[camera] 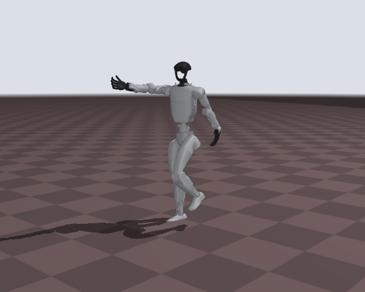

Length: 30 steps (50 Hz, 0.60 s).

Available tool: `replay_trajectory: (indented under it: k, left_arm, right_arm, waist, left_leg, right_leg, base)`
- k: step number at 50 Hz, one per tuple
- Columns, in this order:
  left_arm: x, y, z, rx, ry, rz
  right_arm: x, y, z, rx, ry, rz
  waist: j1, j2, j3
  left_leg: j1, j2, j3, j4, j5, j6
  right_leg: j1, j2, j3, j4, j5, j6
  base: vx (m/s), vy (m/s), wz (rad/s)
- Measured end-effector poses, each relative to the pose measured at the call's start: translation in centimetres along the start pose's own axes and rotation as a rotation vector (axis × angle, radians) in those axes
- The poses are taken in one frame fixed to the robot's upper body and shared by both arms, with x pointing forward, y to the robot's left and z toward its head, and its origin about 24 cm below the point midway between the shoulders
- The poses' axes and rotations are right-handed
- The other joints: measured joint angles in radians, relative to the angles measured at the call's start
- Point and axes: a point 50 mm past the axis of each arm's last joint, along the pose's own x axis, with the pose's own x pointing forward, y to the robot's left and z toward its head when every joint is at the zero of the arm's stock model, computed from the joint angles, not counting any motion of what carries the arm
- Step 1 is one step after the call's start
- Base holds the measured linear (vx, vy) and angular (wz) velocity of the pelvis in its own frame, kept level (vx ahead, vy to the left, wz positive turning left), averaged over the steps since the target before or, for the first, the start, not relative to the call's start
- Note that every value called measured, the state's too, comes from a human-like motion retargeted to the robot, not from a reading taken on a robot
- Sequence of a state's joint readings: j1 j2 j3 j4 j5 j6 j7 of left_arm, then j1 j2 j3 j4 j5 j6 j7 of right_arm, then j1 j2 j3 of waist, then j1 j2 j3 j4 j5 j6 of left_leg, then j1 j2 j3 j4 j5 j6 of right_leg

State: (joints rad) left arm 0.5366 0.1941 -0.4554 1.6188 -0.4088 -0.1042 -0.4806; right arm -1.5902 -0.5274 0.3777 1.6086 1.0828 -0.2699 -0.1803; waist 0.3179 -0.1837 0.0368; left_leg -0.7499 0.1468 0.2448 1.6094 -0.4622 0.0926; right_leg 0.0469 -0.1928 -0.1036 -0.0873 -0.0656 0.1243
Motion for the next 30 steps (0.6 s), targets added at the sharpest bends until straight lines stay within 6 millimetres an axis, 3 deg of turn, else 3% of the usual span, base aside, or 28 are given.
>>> replay_trajectory:
  k: [3,5,7,8,9,10,12,14,17,18,20,22,25,28,30]
  left_arm:
    - [-0.8,-0.3,11.6,0.176,-0.228,0.112]
    - [-4.2,-1.3,21.6,0.199,-0.535,0.266]
    - [-9.9,-3.8,30.6,0.159,-0.871,0.303]
    - [-13.1,-5.3,34.2,0.196,-0.982,0.296]
    - [-17.0,-6.5,37.4,0.238,-1.091,0.308]
    - [-21.2,-7.8,40.0,0.281,-1.199,0.331]
    - [-30.9,-10.3,43.7,0.372,-1.426,0.397]
    - [-40.7,-13.1,44.8,0.458,-1.64,0.479]
    - [-53.6,-16.5,42.4,0.52,-1.935,0.591]
    - [-57.0,-17.1,41.0,0.524,-2.018,0.623]
    - [-62.2,-17.8,38.0,0.526,-2.145,0.691]
    - [-65.4,-18.1,35.7,0.522,-2.208,0.759]
    - [-67.2,-18.6,34.2,0.532,-2.23,0.812]
    - [-65.4,-19.3,35.7,0.587,-2.184,0.758]
    - [-62.3,-19.3,37.9,0.618,-2.118,0.686]
  right_arm:
    - [-2.1,-2.3,-8.7,-0.145,0.21,0.007]
    - [-4.6,-5.2,-14.0,-0.209,0.315,-0.02]
    - [-8.4,-9.6,-19.4,-0.362,0.45,-0.023]
    - [-11.3,-12.0,-22.3,-0.482,0.573,0.015]
    - [-14.6,-14.8,-25.0,-0.591,0.72,0.05]
    - [-18.5,-17.6,-27.1,-0.687,0.883,0.085]
    - [-27.2,-23.4,-29.5,-0.799,1.224,0.142]
    - [-36.1,-28.1,-29.4,-0.816,1.53,0.169]
    - [-47.8,-32.9,-26.0,-0.748,1.899,0.131]
    - [-51.1,-34.0,-24.3,-0.715,1.999,0.103]
    - [-56.9,-35.5,-20.4,-0.645,2.172,0.029]
    - [-61.1,-36.3,-16.7,-0.579,2.289,-0.085]
    - [-65.0,-36.3,-12.9,-0.473,2.358,-0.291]
    - [-66.2,-35.7,-12.3,-0.396,2.356,-0.37]
    - [-65.6,-35.3,-13.4,-0.403,2.343,-0.334]
  waist:
    - [0.011,0.008,0.08]
    - [-0.001,0.065,0.161]
    - [-0.105,0.143,0.151]
    - [-0.158,0.163,0.116]
    - [-0.215,0.171,0.099]
    - [-0.273,0.174,0.091]
    - [-0.379,0.178,0.143]
    - [-0.46,0.179,0.191]
    - [-0.557,0.18,0.216]
    - [-0.588,0.184,0.216]
    - [-0.632,0.198,0.207]
    - [-0.644,0.206,0.187]
    - [-0.627,0.196,0.151]
    - [-0.581,0.185,0.115]
    - [-0.548,0.183,0.093]
  left_leg:
    - [0.478,-0.065,0.092,-0.673,0.128,-0.038]
    - [0.87,-0.12,0.139,-1.227,0.174,-0.062]
    - [1.019,-0.107,0.124,-1.517,0.164,-0.095]
    - [1.018,-0.098,0.121,-1.604,0.179,-0.127]
    - [1.015,-0.094,0.108,-1.659,0.197,-0.149]
    - [1.012,-0.092,0.088,-1.697,0.218,-0.165]
    - [1.041,-0.068,0.026,-1.697,0.232,-0.151]
    - [1.064,-0.054,-0.019,-1.697,0.245,-0.13]
    - [1.054,-0.056,-0.065,-1.697,0.257,-0.115]
    - [1.046,-0.051,-0.077,-1.697,0.259,-0.11]
    - [1.029,-0.031,-0.087,-1.697,0.26,-0.105]
    - [1.013,-0.021,-0.079,-1.697,0.262,-0.115]
    - [0.995,-0.041,-0.063,-1.697,0.264,-0.129]
    - [0.983,-0.06,-0.048,-1.697,0.252,-0.125]
    - [0.979,-0.065,-0.043,-1.697,0.241,-0.128]
  right_leg:
    - [0.079,-0.01,0.063,0.05,-0.015,0.01]
    - [0.147,0.024,0.088,0.116,-0.034,0.01]
    - [0.021,0.088,0.049,0.381,-0.061,-0.038]
    - [-0.155,0.097,0.032,0.645,-0.056,-0.057]
    - [-0.306,0.092,0.024,0.868,0.012,-0.055]
    - [-0.443,0.08,0.019,1.069,0.113,-0.042]
    - [-0.589,0.081,0.03,1.344,0.23,0.003]
    - [-0.707,0.02,-0.002,1.591,0.133,-0.037]
    - [-0.867,-0.165,-0.065,1.908,-0.08,-0.17]
    - [-0.909,-0.184,-0.063,1.977,-0.103,-0.185]
    - [-0.977,-0.139,-0.042,2.063,-0.093,-0.172]
    - [-1.014,-0.065,-0.016,2.089,-0.066,-0.145]
    - [-0.996,-0.042,0.008,2.061,-0.066,-0.15]
    - [-0.884,-0.017,0.01,1.901,-0.047,-0.134]
    - [-0.763,0.02,0.008,1.71,-0.034,-0.102]
  base:
    - [0.15,0.1,-1.04]
    - [0.13,0.22,-0.49]
    - [-0.1,0.28,0.96]
    - [-0.21,0.2,1.27]
    - [-0.21,0.13,1.36]
    - [-0.12,0.07,1.6]
    - [-0.04,0.04,1.71]
    - [-0.01,0.07,1.35]
    - [0.01,0.1,0.86]
    - [0.04,0.04,0.57]
    - [0.05,-0.03,0.24]
    - [0.05,-0.06,-0.19]
    - [0.06,-0.03,-0.35]
    - [0.05,-0.05,-0.33]
    - [0.06,-0.08,-0.15]
